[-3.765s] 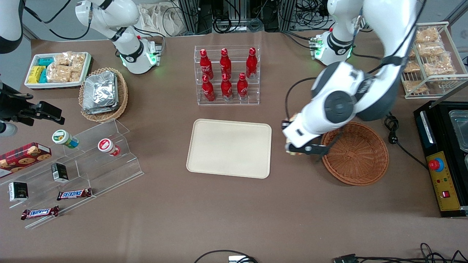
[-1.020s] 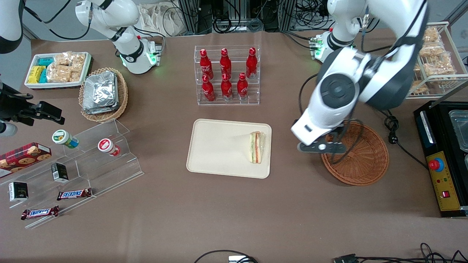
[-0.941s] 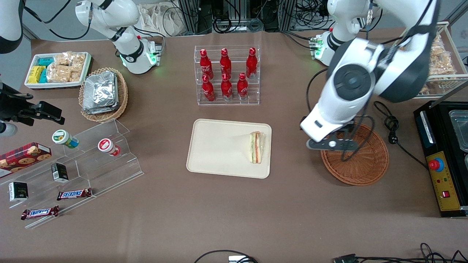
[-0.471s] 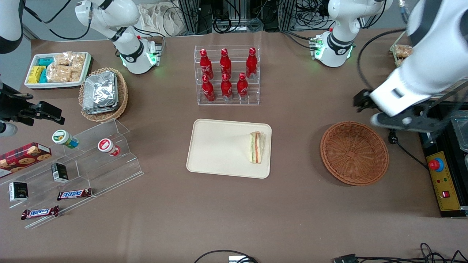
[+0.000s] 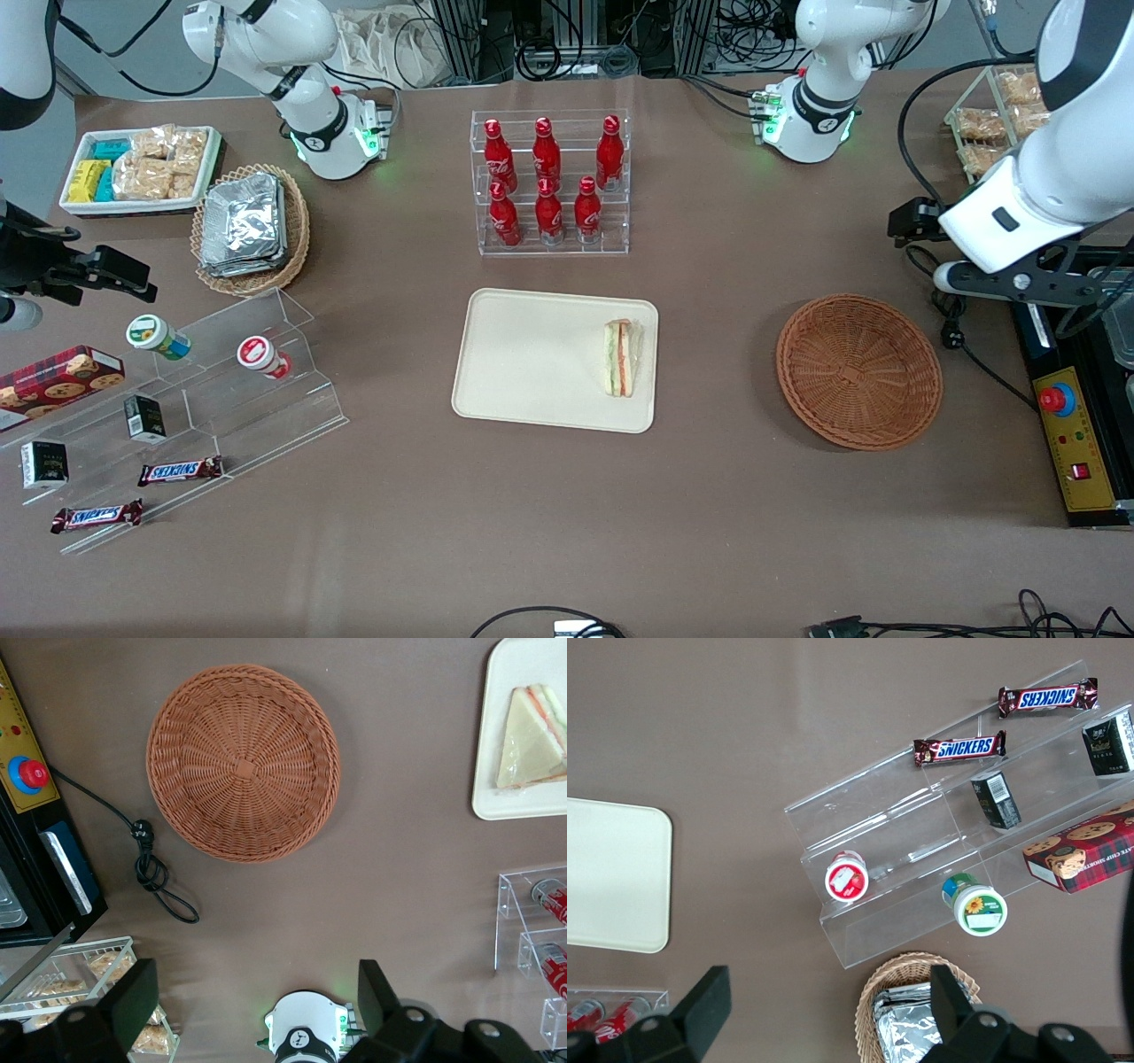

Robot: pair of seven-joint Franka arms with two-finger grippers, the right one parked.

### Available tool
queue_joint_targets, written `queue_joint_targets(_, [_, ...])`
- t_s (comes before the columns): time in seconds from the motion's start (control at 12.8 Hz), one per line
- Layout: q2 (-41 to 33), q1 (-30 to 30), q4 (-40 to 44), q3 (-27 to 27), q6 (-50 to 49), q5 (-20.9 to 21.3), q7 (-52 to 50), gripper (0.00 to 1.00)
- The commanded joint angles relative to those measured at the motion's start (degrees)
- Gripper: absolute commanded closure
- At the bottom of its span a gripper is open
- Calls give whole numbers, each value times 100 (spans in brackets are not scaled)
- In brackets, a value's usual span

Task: Place sandwich from basket to tray

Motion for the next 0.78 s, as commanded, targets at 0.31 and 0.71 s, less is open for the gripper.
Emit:
queue_joint_targets(0.31, [-565, -132, -657, 226, -143, -162, 57, 0])
queue_joint_targets(0.71, [-1302, -1282, -1648, 1964, 549, -777, 214, 0])
